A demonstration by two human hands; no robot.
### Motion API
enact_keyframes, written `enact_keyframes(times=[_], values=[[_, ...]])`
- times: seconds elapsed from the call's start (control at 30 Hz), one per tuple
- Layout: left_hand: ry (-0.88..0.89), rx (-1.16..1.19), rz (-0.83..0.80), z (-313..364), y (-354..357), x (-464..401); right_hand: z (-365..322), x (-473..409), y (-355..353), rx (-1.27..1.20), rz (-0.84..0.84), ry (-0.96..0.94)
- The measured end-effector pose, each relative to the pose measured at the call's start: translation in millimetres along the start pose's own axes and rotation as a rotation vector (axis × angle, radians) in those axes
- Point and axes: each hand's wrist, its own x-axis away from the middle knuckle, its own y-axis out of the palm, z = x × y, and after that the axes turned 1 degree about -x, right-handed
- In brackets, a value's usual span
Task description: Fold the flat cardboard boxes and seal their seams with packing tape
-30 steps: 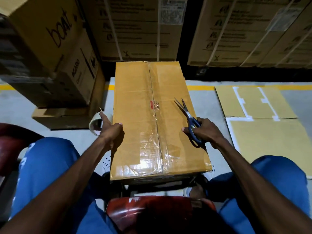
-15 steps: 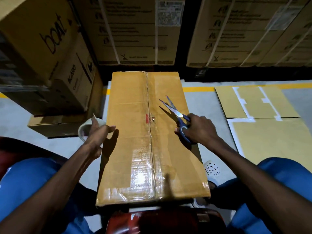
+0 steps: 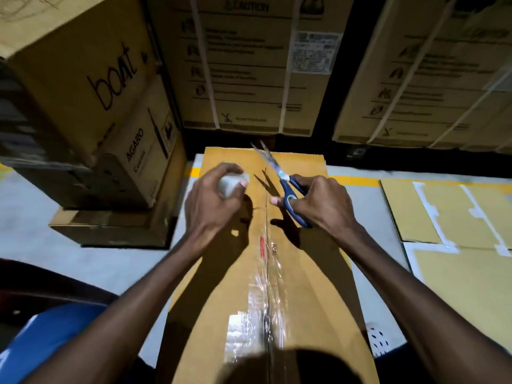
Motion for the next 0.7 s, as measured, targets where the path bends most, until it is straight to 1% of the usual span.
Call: enact_keyframes(times=[0.03,0.07,0.1,0.13,0.17,0.23,0.27,0.33,0.37,0.43,0.5,0.7], values=[[-0.008,0.002,-0.049,0.9,3.4,-1.7,2.1,-5.1,5.5,0.158,-0.023,-0.014],[-0.026,0.004,-0.102,0.2,6.1,-3.2,3.1,-8.7,11.1,0.255,-0.050,-0.020],[-0.046,0.010,-0.152,-1.9,8.3,-4.5,4.2,-11.4,17.3,0.275,-0.065,-0.013],[-0.065,0.021,-0.195,-4.2,10.4,-5.7,5.6,-14.3,22.7,0.221,-0.065,0.008],[-0.078,0.031,-0.227,-6.1,11.9,-6.7,6.0,-17.1,24.7,0.060,-0.055,0.057],[-0.095,0.036,-0.259,-7.0,12.5,-7.9,1.1,-23.4,21.5,-0.426,-0.036,0.154],[-0.109,0.034,-0.267,-5.8,11.9,-8.3,-3.4,-25.1,17.1,-0.641,-0.056,0.189],[-0.135,0.038,-0.278,-2.4,11.1,-9.5,-10.5,-25.2,8.2,-0.927,-0.129,0.202],[-0.140,0.043,-0.286,-0.8,11.1,-9.9,-15.1,-23.2,5.6,-1.015,-0.160,0.196],[-0.137,0.054,-0.301,0.8,12.6,-10.0,-21.0,-20.5,6.2,-1.061,-0.191,0.171],[-0.128,0.062,-0.314,1.8,13.4,-9.6,-21.5,-20.9,14.0,-1.021,-0.184,0.169],[-0.120,0.005,-0.321,5.4,10.8,-15.5,-22.0,-25.2,25.2,-0.967,-0.101,0.183]])
